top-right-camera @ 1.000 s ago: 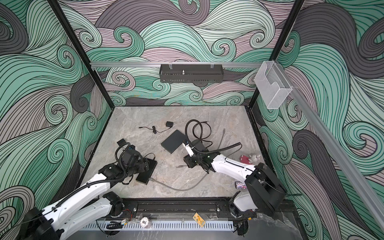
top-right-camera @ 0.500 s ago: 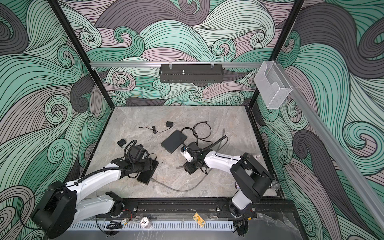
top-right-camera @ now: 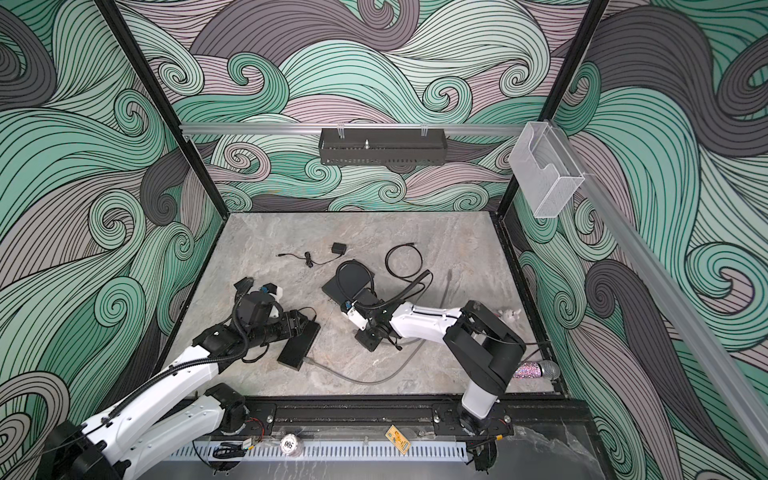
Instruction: Insert the plug into the switch port
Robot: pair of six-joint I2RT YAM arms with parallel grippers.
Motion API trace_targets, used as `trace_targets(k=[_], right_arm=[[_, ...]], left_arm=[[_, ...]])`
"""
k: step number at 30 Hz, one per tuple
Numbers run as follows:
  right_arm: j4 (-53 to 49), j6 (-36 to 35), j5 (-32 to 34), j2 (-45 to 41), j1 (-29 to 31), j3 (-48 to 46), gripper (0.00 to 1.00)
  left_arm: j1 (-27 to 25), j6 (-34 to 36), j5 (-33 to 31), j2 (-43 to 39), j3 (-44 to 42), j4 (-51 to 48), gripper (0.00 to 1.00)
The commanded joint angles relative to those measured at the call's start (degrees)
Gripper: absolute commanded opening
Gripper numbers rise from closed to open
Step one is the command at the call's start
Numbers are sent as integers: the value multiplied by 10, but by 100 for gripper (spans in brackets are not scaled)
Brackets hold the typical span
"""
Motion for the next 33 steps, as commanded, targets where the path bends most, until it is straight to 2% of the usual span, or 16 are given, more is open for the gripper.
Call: trace_targets(k=[1,2,7,12,14,16,18,23,28,31,33], right_arm=[[15,-31,-8,-45,6,-18,5],[25,-34,-11,-57,8,-25,0],[69,-50,-22,-116,14,-49,0],[84,-54,-39,-198,34,-70,0],[86,-54,-49,-236,38,-78,0],[80,-46,-58,-272,40,-84,0],[79,-38,-69,-308,43,-97,0],[78,-38,-76,-382,66,-127,0],[73,-36,-79,-408,93,-131,0],[61,-40,-75,-413,114,-131,0],[67,-47,-74,-422,126,-137,0]], left_arm=[[3,24,46,-48,4,11,74],[3,31,64,-63,-4,31,73],[3,51,103,-82,13,42,71],[3,77,225,-42,30,63,67],[2,105,258,-24,50,48,70],[-1,167,283,-12,75,21,76],[-11,263,308,-7,93,4,78],[-73,543,391,-47,49,75,70],[-89,705,434,-52,74,18,69],[-97,757,429,-47,73,8,67],[-98,765,427,-39,69,16,65]])
